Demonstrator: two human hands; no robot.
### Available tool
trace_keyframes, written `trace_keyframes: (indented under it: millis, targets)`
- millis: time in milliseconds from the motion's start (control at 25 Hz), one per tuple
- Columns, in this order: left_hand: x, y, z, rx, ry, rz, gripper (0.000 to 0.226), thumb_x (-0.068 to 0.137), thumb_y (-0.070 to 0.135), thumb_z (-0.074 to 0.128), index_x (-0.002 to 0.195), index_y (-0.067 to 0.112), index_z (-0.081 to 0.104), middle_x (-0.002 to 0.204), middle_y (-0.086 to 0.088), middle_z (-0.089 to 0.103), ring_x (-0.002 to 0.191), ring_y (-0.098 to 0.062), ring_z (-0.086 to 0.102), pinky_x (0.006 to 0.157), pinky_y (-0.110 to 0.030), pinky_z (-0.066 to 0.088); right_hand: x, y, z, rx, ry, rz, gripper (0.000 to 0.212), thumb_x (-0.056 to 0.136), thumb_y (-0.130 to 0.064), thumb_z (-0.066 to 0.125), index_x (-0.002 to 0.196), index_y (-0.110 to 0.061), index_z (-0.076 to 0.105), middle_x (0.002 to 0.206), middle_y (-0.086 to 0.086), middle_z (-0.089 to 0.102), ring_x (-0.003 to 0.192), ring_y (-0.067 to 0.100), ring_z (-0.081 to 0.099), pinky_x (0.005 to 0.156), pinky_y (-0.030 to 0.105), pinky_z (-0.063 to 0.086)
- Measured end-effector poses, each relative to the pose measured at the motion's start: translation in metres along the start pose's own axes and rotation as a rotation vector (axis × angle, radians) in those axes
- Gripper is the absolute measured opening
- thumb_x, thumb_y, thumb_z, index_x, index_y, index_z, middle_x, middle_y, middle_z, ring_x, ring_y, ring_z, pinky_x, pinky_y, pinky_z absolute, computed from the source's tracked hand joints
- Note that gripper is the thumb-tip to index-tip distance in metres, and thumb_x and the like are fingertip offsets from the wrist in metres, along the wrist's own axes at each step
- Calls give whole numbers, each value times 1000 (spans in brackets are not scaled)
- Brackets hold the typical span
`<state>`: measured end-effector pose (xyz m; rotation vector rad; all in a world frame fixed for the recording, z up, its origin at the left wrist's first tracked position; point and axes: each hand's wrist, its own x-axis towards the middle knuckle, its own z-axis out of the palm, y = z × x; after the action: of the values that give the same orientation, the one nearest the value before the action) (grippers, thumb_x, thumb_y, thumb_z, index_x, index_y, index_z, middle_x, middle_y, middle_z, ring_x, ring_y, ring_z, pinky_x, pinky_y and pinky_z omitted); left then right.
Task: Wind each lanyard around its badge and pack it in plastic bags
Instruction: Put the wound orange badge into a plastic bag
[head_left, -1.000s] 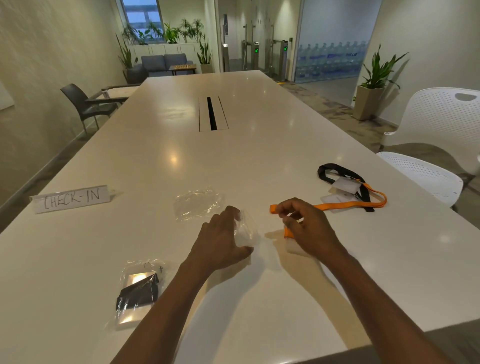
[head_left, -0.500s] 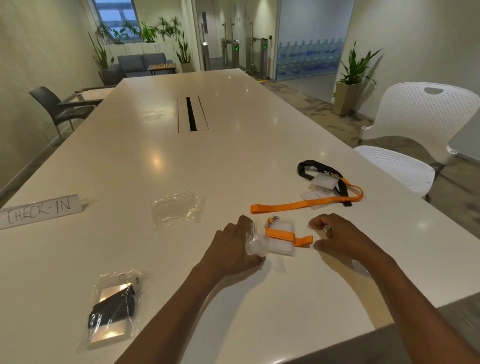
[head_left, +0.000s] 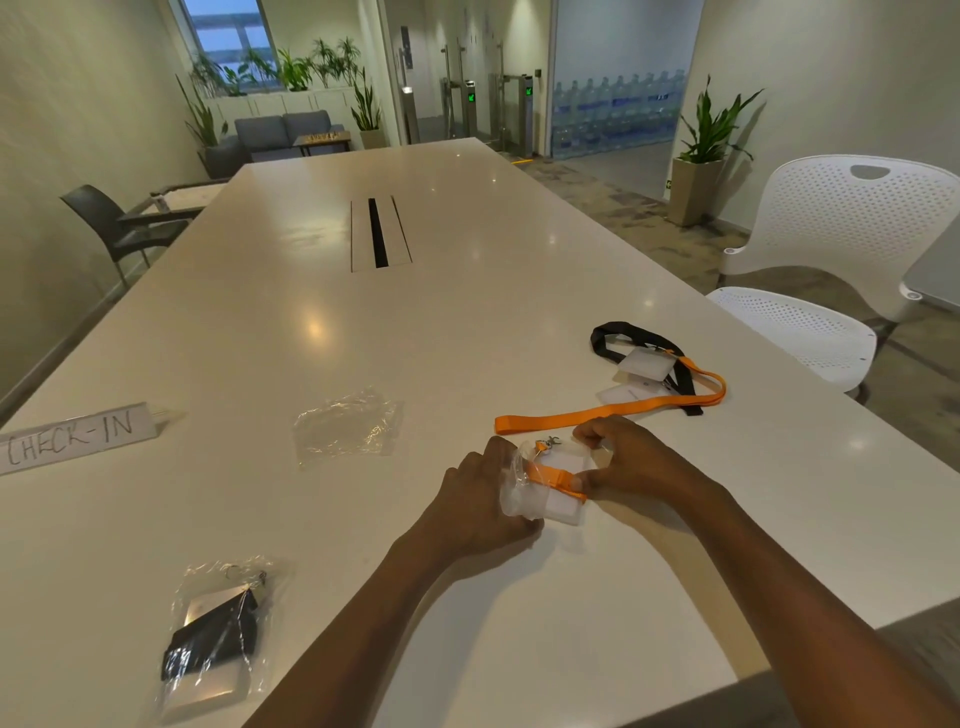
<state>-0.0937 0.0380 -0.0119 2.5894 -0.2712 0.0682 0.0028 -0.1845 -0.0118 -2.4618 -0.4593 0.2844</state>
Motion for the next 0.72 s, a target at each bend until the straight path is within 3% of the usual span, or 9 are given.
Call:
trace_keyframes:
  millis: [80,200,400,560,720]
  targets:
    - [0,3,-1,-39,-10,11,60,74,40,71,121,16,42,111,2,54,100,-25,54,88,-42,44,6,-6,1,-55,-49,4,75,61,-48,86,126,-28,55,116,-10,49,100,6,49,72,13,36]
    - [0,3,-2,-80,-26,7,59,74,39,72,118,18,40,109,3,55,99,-24,55,88,-43,45,8,-12,1,-91,-105,36,69,59,-49,86,114,-30,49,111,-9,50,96,9,51,64,15,37]
    - [0,0,-3,-113,-47,4,67,73,45,75,124,22,37,116,3,57,103,-23,58,90,-47,49,3,-21,-1,25,-134,169,69,60,-46,87,109,-33,40,92,-17,47,81,3,50,55,20,39]
    - [-7,-19,-10,82,42,-27,71,70,57,69,124,22,38,117,7,55,99,-21,57,86,-42,49,-5,-27,4,251,-30,210,65,66,-36,87,113,-29,42,96,-11,53,81,6,55,52,18,45]
    - [-15,-35,-19,261,138,-162,72,69,61,66,123,21,39,112,6,55,99,-25,54,81,-39,43,-12,-44,10,629,130,243,60,68,-25,88,113,-21,49,101,5,62,72,19,65,59,30,58]
